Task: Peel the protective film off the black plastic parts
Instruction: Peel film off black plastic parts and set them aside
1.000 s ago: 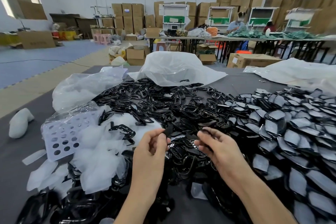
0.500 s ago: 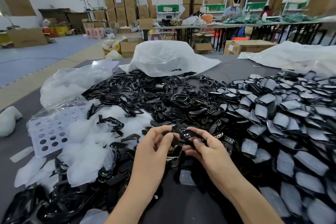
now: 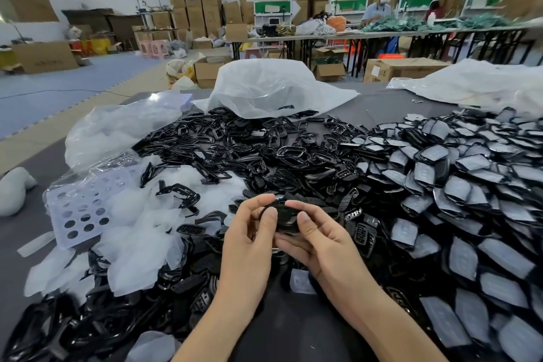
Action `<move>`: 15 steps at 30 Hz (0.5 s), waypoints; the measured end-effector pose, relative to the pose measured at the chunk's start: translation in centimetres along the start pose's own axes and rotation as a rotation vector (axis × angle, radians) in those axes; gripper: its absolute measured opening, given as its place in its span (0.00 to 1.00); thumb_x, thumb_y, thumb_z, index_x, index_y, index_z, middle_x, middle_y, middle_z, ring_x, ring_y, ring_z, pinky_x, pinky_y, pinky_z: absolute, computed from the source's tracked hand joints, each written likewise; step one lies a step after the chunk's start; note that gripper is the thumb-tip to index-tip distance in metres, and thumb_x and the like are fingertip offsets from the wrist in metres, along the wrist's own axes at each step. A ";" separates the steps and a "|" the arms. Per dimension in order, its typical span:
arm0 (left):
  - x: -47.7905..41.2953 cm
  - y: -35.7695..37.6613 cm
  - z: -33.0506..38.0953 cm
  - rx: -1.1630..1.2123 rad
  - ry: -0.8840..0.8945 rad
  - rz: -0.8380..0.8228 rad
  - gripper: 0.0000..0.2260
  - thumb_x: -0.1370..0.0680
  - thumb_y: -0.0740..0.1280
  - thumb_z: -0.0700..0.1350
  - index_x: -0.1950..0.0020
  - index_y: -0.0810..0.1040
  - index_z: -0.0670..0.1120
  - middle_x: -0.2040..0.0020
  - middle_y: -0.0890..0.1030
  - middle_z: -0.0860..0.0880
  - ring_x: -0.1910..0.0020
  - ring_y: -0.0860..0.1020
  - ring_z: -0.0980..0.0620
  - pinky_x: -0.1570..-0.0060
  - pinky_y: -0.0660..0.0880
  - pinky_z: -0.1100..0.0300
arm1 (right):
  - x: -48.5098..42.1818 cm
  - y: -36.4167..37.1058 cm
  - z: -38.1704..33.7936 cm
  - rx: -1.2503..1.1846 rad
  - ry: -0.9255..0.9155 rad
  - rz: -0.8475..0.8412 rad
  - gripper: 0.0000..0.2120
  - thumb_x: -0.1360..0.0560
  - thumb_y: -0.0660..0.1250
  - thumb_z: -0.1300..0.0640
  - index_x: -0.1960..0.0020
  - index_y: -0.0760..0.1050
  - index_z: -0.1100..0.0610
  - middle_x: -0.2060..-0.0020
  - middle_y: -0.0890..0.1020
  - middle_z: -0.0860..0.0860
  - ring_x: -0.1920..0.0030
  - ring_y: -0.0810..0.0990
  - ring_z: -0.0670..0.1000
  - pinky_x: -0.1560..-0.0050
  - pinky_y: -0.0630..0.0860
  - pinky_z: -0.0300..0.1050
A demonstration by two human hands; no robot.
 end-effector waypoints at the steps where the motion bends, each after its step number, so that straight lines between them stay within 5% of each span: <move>1: -0.1 0.0 -0.2 0.022 -0.024 0.000 0.10 0.19 0.67 0.42 0.46 0.81 0.58 0.55 0.82 0.55 0.55 0.80 0.58 0.54 0.77 0.67 | 0.0 0.1 0.0 -0.004 -0.004 -0.013 0.11 0.18 0.61 0.60 0.40 0.79 0.60 0.46 0.86 0.61 0.47 0.86 0.57 0.52 0.83 0.40; 8: -0.3 0.3 0.5 -0.099 0.004 -0.174 0.15 0.19 0.67 0.42 0.41 0.78 0.63 0.53 0.83 0.55 0.55 0.80 0.59 0.53 0.78 0.64 | 0.0 -0.2 -0.9 0.051 -0.057 -0.041 0.13 0.24 0.66 0.56 0.43 0.83 0.58 0.44 0.85 0.60 0.40 0.83 0.57 0.41 0.80 0.44; 12: -0.6 -0.4 0.9 -0.261 0.069 -0.176 0.17 0.21 0.69 0.41 0.45 0.78 0.66 0.56 0.81 0.58 0.61 0.78 0.63 0.58 0.72 0.73 | 0.2 -0.2 -1.3 0.227 -0.071 -0.025 0.09 0.22 0.68 0.64 0.46 0.84 0.55 0.52 0.87 0.60 0.49 0.87 0.57 0.50 0.82 0.38; 15: -0.4 -0.8 1.4 -0.541 0.201 -0.107 0.14 0.21 0.69 0.46 0.45 0.77 0.67 0.56 0.80 0.64 0.57 0.77 0.65 0.56 0.70 0.73 | 0.2 -0.4 -1.1 0.368 -0.101 0.026 0.13 0.21 0.67 0.68 0.47 0.83 0.53 0.57 0.87 0.59 0.55 0.88 0.55 0.55 0.81 0.35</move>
Point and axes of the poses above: each hand's wrist, its own x-axis away from the middle knuckle, its own y-axis out of the palm, z = x × y, the point moved 6 cm from there along -x, towards the middle knuckle
